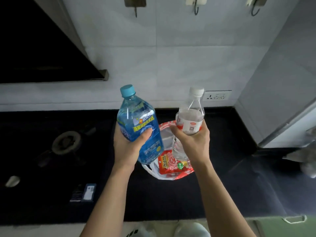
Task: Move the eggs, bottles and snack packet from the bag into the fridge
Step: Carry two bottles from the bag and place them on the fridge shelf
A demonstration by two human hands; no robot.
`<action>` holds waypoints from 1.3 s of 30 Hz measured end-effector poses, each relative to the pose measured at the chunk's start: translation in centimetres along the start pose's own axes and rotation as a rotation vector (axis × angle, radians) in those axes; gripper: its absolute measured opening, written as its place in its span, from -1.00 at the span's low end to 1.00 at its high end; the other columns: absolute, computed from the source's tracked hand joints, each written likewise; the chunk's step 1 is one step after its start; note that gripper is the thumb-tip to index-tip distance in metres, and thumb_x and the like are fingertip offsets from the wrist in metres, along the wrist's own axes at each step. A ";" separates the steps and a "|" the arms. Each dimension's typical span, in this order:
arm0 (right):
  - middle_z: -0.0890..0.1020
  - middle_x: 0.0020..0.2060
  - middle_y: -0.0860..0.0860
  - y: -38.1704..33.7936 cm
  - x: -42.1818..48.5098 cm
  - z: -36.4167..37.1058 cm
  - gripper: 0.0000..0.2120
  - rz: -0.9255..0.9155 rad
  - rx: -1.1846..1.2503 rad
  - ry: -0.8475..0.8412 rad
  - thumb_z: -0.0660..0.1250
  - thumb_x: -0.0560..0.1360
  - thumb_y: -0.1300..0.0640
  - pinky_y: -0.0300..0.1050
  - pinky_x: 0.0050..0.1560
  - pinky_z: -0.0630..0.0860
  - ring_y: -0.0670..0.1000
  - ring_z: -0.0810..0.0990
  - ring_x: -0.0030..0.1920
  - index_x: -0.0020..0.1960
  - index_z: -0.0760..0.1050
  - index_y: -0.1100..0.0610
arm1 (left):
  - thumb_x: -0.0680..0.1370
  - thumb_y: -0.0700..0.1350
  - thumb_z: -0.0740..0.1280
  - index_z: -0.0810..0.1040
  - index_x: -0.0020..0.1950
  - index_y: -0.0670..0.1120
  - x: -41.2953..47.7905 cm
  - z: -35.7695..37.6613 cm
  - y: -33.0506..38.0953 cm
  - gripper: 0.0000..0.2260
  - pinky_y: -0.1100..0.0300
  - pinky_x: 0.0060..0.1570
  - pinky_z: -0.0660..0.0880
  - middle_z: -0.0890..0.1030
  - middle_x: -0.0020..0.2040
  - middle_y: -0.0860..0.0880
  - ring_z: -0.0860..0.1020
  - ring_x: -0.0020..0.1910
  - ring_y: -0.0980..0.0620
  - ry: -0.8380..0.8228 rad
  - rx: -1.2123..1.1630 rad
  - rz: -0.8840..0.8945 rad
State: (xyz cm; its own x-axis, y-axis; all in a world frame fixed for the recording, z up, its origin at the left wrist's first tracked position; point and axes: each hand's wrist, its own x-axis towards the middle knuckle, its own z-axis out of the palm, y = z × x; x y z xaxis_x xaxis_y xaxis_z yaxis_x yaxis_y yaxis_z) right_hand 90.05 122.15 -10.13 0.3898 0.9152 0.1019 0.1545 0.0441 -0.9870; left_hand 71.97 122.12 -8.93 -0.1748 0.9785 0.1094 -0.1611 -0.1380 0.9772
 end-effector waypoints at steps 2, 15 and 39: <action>0.68 -0.20 0.00 -0.7 -0.1 0.8 -0.52 -0.022 0.008 -0.048 0.64 0.34 0.06 -0.16 -0.18 0.68 -0.09 0.70 -0.21 0.15 0.49 0.10 | 0.24 -0.02 0.57 0.49 0.27 -0.05 -0.4 -0.6 0.3 -0.37 0.15 -0.01 0.61 0.69 0.08 0.01 0.67 0.09 0.00 0.058 0.014 0.016; 0.67 -0.23 -0.01 -2.5 -2.8 5.4 -0.53 -0.075 0.055 -0.542 0.66 0.27 0.02 0.04 -0.17 0.67 0.02 0.68 -0.23 0.05 0.51 0.05 | 0.30 -0.14 0.59 0.46 0.33 -0.05 -9.8 -4.0 1.9 -0.37 0.05 0.08 0.63 0.67 0.12 0.03 0.67 0.09 0.07 0.657 0.085 0.048; 0.68 -0.18 -0.04 -5.8 -35.5 17.8 -0.52 -0.169 0.048 -1.566 0.68 0.25 0.06 -0.24 -0.23 0.59 -0.10 0.67 -0.23 0.06 0.54 0.06 | 0.38 -0.20 0.53 0.50 0.26 -0.11 -41.6 -18.6 7.5 -0.52 -0.08 0.05 0.63 0.69 0.10 -0.07 0.67 0.09 -0.09 1.611 0.180 0.252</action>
State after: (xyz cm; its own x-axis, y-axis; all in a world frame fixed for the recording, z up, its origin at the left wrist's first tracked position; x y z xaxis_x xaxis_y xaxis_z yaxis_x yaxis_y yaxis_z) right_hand 59.11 96.53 -10.24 -0.9222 0.3865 0.0122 0.0576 0.1685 -0.9840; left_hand 59.96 77.53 -9.57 -0.9675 -0.2395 0.0813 0.1145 -0.1283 0.9851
